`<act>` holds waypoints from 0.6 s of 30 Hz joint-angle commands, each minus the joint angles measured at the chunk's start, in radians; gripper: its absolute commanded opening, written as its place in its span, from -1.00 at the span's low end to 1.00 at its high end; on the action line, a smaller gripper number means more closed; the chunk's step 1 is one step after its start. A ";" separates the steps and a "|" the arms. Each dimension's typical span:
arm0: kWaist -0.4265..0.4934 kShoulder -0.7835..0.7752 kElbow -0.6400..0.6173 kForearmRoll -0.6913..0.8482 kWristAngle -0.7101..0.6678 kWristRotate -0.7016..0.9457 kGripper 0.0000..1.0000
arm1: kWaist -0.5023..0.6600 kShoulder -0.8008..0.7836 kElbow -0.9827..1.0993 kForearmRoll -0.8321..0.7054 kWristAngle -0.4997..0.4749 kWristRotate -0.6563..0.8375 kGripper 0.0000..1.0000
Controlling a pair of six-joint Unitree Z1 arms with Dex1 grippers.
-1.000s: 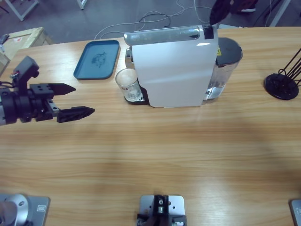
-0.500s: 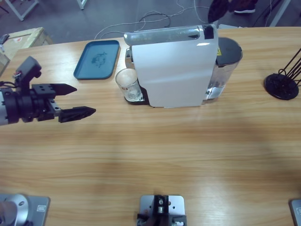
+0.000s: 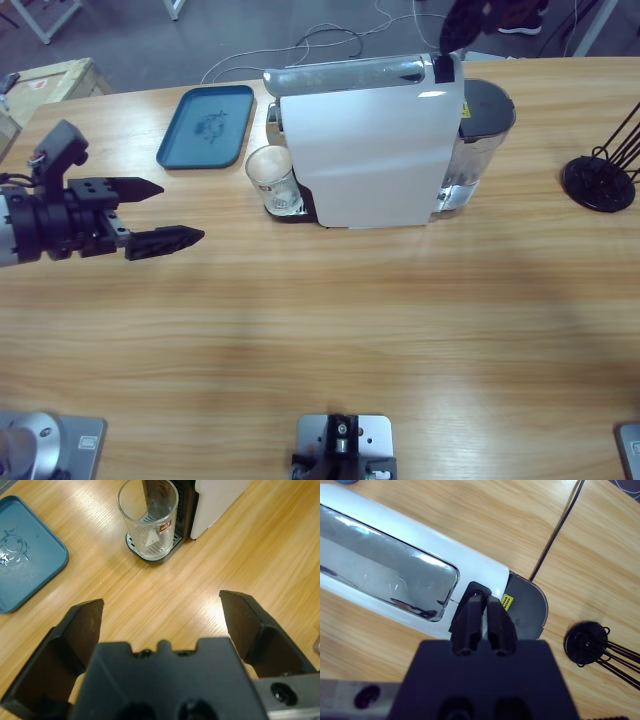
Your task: Pour coffee
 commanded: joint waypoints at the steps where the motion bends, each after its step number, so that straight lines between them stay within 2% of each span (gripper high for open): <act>1: -0.008 0.030 0.038 -0.010 -0.014 -0.011 0.97 | 0.020 0.078 0.054 -0.013 0.021 -0.014 -1.00; 4: -0.008 0.030 0.037 -0.010 -0.014 -0.011 0.97 | 0.020 0.058 0.049 -0.022 0.013 -0.013 -1.00; 7: -0.008 0.029 0.037 -0.011 -0.012 -0.011 0.97 | 0.037 -0.027 -0.016 -0.035 -0.024 -0.017 -1.00; 8: -0.008 0.029 0.038 -0.011 -0.012 -0.011 0.97 | 0.050 -0.061 -0.045 -0.034 -0.040 -0.018 -0.71; 9: -0.008 0.030 0.038 -0.013 -0.013 -0.012 0.97 | 0.068 -0.090 -0.076 -0.029 -0.054 -0.016 0.84; 10: -0.008 0.031 0.037 -0.016 -0.014 -0.013 0.97 | 0.079 -0.101 -0.096 -0.014 -0.057 -0.007 1.00; 18: -0.008 0.011 0.035 -0.024 -0.020 -0.017 0.97 | 0.108 -0.113 0.007 0.044 -0.017 0.102 1.00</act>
